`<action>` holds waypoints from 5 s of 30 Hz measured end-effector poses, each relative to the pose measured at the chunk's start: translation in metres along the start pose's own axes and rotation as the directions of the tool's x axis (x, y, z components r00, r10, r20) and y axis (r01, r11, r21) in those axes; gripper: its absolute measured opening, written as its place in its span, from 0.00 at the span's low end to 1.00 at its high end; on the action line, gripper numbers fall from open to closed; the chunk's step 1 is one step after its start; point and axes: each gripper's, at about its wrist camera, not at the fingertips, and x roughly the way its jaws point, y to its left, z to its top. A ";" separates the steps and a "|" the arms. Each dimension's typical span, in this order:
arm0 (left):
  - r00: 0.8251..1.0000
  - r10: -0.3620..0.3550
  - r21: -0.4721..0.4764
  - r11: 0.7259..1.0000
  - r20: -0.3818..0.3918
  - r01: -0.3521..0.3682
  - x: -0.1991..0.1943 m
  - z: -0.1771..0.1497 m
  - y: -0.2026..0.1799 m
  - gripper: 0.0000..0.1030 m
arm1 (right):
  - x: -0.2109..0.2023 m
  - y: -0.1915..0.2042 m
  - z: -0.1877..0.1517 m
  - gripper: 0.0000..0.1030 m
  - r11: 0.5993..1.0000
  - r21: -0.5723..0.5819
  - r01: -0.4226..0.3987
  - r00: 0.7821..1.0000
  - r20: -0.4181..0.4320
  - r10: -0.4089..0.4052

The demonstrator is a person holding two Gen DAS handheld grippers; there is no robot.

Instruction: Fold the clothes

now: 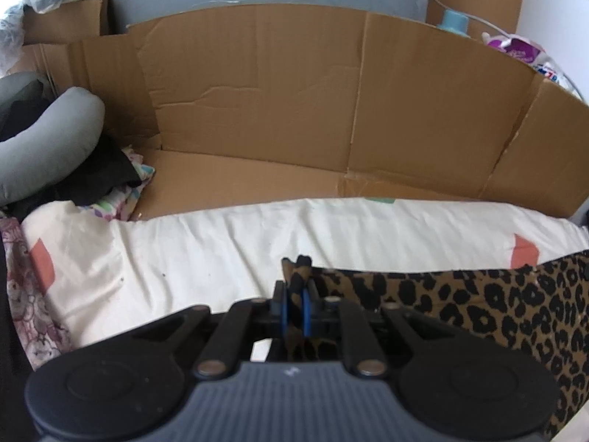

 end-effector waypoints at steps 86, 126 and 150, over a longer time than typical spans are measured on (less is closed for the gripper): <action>0.971 -0.223 0.217 0.947 -0.084 0.236 0.053 -0.018 -0.124 0.21 | 0.093 0.071 -0.005 0.26 0.971 -0.162 -0.174 0.979 -0.137 0.153; 0.950 -0.312 0.244 0.920 -0.022 0.308 0.022 -0.016 -0.133 0.19 | 0.037 0.076 -0.016 0.27 0.989 -0.136 -0.066 0.997 -0.054 0.059; 0.941 -0.329 0.381 0.862 -0.078 0.333 0.029 -0.042 -0.167 0.21 | 0.056 0.077 -0.035 0.17 0.988 -0.138 -0.064 0.992 -0.121 0.047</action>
